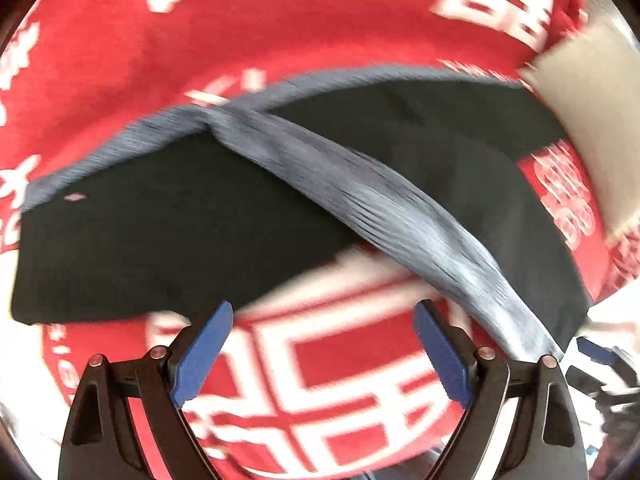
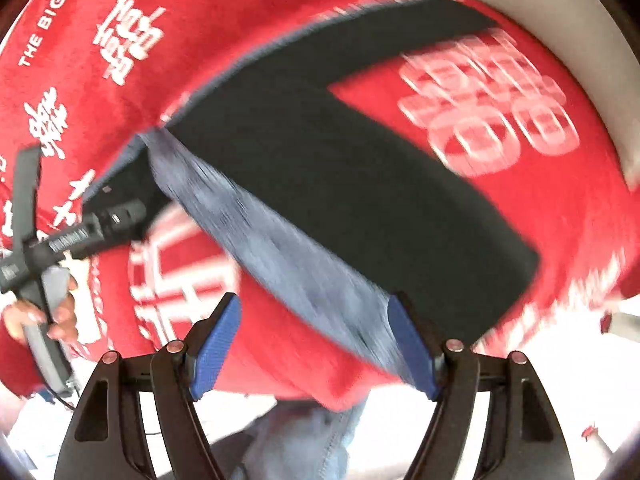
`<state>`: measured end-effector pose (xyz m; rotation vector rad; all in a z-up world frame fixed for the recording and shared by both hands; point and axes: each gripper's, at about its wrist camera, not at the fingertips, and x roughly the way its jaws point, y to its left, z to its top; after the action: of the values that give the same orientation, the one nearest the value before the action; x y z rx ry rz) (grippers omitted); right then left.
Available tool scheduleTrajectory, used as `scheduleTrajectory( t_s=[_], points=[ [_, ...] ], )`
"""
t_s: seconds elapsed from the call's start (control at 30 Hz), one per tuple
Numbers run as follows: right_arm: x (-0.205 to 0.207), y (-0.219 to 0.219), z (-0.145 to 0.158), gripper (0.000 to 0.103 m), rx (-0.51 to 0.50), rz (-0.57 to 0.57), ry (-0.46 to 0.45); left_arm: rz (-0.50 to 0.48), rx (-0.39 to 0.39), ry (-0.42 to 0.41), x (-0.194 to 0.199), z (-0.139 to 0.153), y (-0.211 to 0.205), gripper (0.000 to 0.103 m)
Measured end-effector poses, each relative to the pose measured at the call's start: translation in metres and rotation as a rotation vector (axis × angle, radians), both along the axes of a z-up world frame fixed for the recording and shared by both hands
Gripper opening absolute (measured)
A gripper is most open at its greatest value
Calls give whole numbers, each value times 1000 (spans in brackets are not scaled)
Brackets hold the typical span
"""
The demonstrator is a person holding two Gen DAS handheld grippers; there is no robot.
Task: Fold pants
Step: 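Lift the leg ends with both tools and fold them over toward the waistband, then open both tools and release the folded legs onto the trousers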
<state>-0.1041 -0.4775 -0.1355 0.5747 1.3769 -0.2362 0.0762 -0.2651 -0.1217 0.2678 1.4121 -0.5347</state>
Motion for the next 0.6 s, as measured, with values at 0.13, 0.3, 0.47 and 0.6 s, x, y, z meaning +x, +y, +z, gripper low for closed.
scheduleTrajectory(
  t_s=[0.13,0.3,0.47,0.6],
  points=[
    [-49,-6,-17,79,-7,-68,32,-84,-31,18,-32,-4,-25,93],
    [-78,-20,-36,79,-19,-108,49,-110,-47,64,-46,-12,-48,93],
    [-81,-25,-47,79,-21,-59,65,-135,-17,54,-48,-12,-71,93],
    [-71,-20,-47,79,-41,29,70,-126,20,46,-46,-11,-83,93]
  ],
)
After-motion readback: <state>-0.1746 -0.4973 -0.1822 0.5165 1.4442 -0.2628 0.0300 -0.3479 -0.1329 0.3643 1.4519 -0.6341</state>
